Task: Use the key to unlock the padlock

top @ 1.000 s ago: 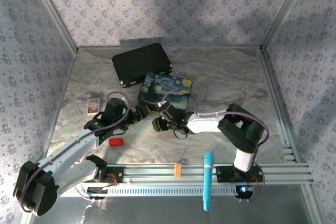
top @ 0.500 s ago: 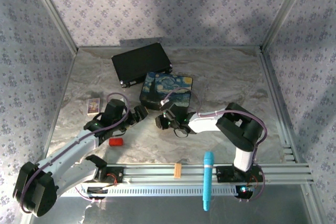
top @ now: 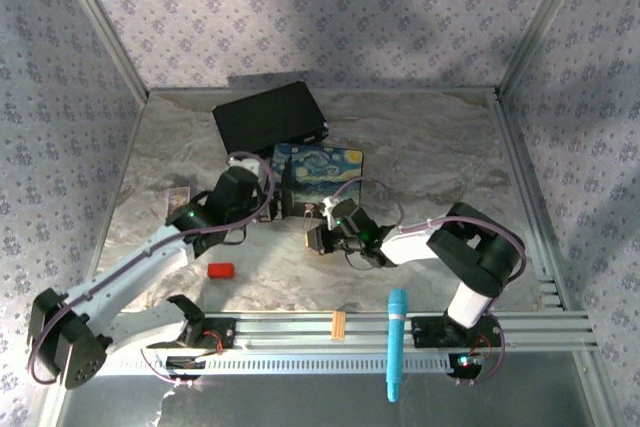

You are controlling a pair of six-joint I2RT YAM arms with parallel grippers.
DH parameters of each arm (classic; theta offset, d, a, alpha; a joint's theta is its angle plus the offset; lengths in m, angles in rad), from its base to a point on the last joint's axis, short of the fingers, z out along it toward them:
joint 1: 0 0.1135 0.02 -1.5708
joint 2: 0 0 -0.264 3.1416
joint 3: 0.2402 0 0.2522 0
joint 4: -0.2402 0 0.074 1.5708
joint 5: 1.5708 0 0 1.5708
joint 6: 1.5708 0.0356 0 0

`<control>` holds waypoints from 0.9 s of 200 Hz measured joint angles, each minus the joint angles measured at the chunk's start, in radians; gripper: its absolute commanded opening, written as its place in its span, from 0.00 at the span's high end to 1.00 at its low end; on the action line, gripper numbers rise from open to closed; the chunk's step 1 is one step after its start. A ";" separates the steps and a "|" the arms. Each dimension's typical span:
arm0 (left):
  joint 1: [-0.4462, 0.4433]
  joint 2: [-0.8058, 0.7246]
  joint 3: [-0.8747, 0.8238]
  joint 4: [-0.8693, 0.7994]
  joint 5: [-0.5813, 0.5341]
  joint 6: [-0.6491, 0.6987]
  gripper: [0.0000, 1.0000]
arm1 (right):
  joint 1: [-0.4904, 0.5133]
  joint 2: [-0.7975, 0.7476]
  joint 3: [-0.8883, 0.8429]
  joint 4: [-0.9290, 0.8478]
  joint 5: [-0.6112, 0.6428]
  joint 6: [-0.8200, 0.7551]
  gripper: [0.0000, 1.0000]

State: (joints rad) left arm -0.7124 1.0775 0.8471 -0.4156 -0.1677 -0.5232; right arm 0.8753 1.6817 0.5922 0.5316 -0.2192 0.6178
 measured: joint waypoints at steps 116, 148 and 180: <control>-0.183 0.513 0.188 0.042 -0.091 0.779 0.26 | -0.196 -0.126 -0.144 0.022 -0.245 -0.034 0.86; -0.178 0.540 0.194 0.098 -0.109 0.847 0.47 | -0.225 -0.152 -0.165 0.010 -0.249 -0.041 0.88; -0.198 0.562 0.196 0.132 -0.182 0.848 0.61 | -0.221 -0.138 -0.185 0.076 -0.234 -0.012 0.94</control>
State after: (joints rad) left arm -0.9100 1.6394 1.0428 -0.2836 -0.3500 0.3244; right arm 0.6540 1.5436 0.4076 0.6075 -0.4530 0.6056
